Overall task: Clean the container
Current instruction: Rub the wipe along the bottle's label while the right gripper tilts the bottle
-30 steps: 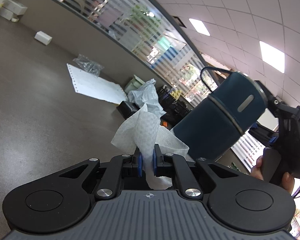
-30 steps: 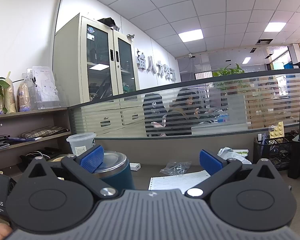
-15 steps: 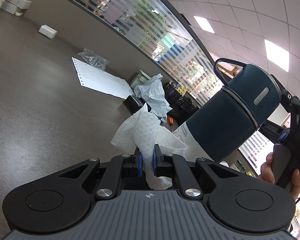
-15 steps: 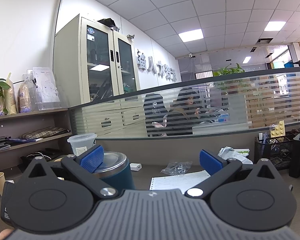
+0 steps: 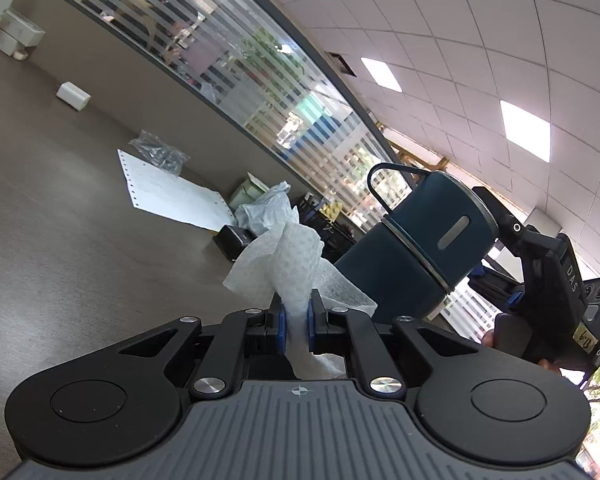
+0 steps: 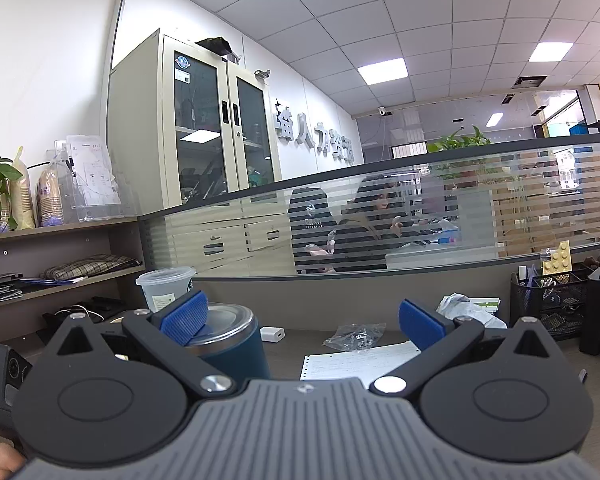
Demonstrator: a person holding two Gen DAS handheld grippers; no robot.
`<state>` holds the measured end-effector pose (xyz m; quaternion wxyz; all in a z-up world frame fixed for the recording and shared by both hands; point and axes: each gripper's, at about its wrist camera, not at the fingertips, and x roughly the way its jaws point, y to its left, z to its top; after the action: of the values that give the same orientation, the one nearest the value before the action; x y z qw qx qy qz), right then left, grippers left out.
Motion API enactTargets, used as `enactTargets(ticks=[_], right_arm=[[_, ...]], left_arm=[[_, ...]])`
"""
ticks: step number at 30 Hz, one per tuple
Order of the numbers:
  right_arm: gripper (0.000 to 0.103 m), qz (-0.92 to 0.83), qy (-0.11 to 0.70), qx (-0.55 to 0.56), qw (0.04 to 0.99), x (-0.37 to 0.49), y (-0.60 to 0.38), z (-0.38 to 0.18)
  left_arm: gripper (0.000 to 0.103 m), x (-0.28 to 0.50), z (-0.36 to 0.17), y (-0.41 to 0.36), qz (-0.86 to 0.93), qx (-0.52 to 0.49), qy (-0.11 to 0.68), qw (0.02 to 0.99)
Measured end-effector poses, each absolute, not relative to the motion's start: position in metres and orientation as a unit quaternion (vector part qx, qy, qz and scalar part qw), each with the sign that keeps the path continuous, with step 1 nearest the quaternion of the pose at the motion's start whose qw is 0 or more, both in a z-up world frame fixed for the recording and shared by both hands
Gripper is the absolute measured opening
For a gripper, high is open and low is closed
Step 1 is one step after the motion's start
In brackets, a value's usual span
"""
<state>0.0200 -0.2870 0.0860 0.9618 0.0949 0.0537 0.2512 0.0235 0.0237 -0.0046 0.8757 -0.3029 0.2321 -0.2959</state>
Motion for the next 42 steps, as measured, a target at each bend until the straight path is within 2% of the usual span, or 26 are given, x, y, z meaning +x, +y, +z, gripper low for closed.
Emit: enactTargets(ticks=[42], right_arm=[[0.103, 0.251, 0.053, 0.093, 0.962, 0.017, -0.287, 0.085]], left_arm=[[0.012, 0.041, -0.041, 0.016, -0.254, -0.272, 0.308, 0.875]])
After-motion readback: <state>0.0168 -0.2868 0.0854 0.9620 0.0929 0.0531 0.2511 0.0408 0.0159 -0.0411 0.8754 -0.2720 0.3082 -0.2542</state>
